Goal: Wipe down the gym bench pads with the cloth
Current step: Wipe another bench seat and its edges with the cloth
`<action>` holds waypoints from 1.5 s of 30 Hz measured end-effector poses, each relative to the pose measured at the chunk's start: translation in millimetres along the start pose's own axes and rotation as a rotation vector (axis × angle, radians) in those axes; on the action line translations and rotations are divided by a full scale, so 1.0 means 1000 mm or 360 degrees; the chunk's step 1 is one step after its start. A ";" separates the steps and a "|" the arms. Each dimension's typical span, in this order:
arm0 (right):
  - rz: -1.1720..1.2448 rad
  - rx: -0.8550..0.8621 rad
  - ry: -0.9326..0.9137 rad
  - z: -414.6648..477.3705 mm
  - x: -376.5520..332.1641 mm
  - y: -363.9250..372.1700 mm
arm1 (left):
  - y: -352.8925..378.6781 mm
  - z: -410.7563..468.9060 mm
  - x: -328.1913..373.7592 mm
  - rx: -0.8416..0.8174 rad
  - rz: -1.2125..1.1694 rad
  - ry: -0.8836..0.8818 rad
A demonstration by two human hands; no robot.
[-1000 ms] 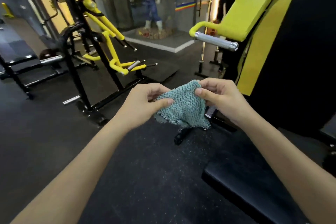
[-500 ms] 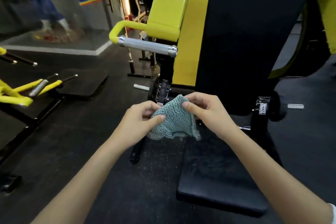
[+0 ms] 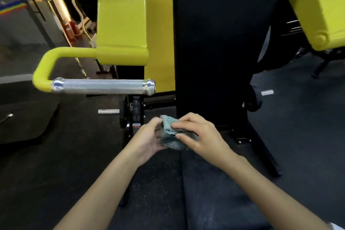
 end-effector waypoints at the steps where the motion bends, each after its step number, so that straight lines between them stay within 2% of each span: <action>1: -0.0073 0.0001 0.0018 0.001 0.006 0.002 | 0.003 0.009 0.000 -0.0079 -0.0072 -0.0080; 4: -0.0204 0.0059 0.0128 0.001 0.018 0.009 | 0.007 0.039 0.001 -0.0262 0.0065 -0.0092; 10: -0.0357 0.0335 0.0413 -0.011 0.028 0.040 | -0.009 0.084 -0.002 -0.0397 0.0273 -0.0033; 13: -0.0418 0.0472 0.0615 -0.033 0.038 0.055 | -0.021 0.107 -0.015 -0.0354 0.0381 -0.0061; 17: -0.0599 0.0490 0.0786 -0.072 0.057 0.081 | -0.033 0.138 -0.042 -0.0252 0.0502 -0.0071; 24: -0.0984 0.0365 0.0743 -0.138 0.104 0.141 | -0.052 0.195 -0.119 -0.0052 0.0539 -0.0136; 30: -0.1208 0.0118 0.0723 -0.195 0.181 0.221 | -0.072 0.270 -0.213 0.0068 0.0522 -0.0089; 38: -0.1672 -0.0239 0.0735 -0.252 0.293 0.304 | -0.092 0.384 -0.329 0.0077 0.0405 0.0288; 45: -0.2038 -0.0261 0.0586 -0.263 0.315 0.317 | -0.080 0.437 -0.385 -0.0004 0.0156 0.0769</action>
Point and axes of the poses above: each hand's wrist, its own z-axis towards the middle knuckle, its own y-axis out of the palm, x = y × z, the point moved 7 cm from there along z, towards the middle knuckle, and after that the axes turned 9 degrees about x, right-handed, at the moved point
